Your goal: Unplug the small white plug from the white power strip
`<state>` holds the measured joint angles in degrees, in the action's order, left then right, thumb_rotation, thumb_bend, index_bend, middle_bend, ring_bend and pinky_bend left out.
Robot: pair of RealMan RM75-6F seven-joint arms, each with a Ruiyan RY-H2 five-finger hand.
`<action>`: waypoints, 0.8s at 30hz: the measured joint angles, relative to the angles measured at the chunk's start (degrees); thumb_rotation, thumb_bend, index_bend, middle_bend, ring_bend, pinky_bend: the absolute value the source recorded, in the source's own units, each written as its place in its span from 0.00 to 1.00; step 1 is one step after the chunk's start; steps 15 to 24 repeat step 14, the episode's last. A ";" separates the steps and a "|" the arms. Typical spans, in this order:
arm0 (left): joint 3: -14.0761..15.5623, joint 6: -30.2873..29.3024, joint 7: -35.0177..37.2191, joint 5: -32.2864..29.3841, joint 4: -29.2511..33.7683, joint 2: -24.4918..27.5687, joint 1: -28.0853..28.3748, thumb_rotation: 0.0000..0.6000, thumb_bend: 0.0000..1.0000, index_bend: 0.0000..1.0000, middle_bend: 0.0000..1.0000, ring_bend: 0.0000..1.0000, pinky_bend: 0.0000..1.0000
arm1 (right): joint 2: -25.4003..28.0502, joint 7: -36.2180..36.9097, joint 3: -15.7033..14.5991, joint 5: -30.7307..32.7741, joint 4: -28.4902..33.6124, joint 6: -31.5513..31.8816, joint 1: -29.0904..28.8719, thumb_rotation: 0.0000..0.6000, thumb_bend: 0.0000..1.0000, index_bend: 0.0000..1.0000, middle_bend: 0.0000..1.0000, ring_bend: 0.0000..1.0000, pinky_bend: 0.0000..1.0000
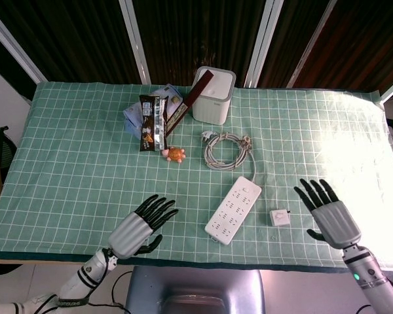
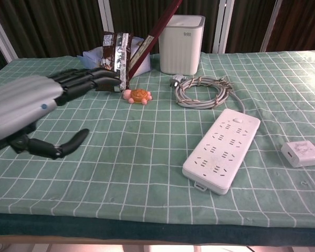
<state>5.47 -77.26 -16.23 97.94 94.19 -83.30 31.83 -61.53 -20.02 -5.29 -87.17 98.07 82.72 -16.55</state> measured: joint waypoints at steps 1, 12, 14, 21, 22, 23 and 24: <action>0.77 -2.09 -0.14 0.33 -0.10 1.16 -1.55 0.74 0.54 0.00 0.00 0.00 0.10 | 0.04 -0.41 0.39 0.81 0.69 2.17 1.50 0.92 0.12 0.00 0.00 0.00 0.08; 6.28 -18.32 6.34 -0.21 -9.23 7.81 -18.57 1.00 0.54 0.00 0.00 0.00 0.12 | -2.93 -0.02 3.95 5.94 -1.79 10.54 10.56 0.91 0.12 0.00 0.00 0.00 0.01; 6.51 -18.61 6.94 0.47 -9.29 8.38 -18.77 1.00 0.54 0.00 0.00 0.00 0.12 | -2.81 0.82 3.97 5.12 -2.07 10.26 10.92 0.91 0.12 0.00 0.00 0.00 0.01; 6.51 -18.61 6.94 0.47 -9.29 8.38 -18.77 1.00 0.54 0.00 0.00 0.00 0.12 | -2.81 0.82 3.97 5.12 -2.07 10.26 10.92 0.91 0.12 0.00 0.00 0.00 0.01; 6.51 -18.61 6.94 0.47 -9.29 8.38 -18.77 1.00 0.54 0.00 0.00 0.00 0.12 | -2.81 0.82 3.97 5.12 -2.07 10.26 10.92 0.91 0.12 0.00 0.00 0.00 0.01; 6.51 -18.61 6.94 0.47 -9.29 8.38 -18.77 1.00 0.54 0.00 0.00 0.00 0.12 | -2.81 0.82 3.97 5.12 -2.07 10.26 10.92 0.91 0.12 0.00 0.00 0.00 0.01; 6.51 -18.61 6.94 0.47 -9.29 8.38 -18.77 1.00 0.54 0.00 0.00 0.00 0.12 | -2.81 0.82 3.97 5.12 -2.07 10.26 10.92 0.91 0.12 0.00 0.00 0.00 0.01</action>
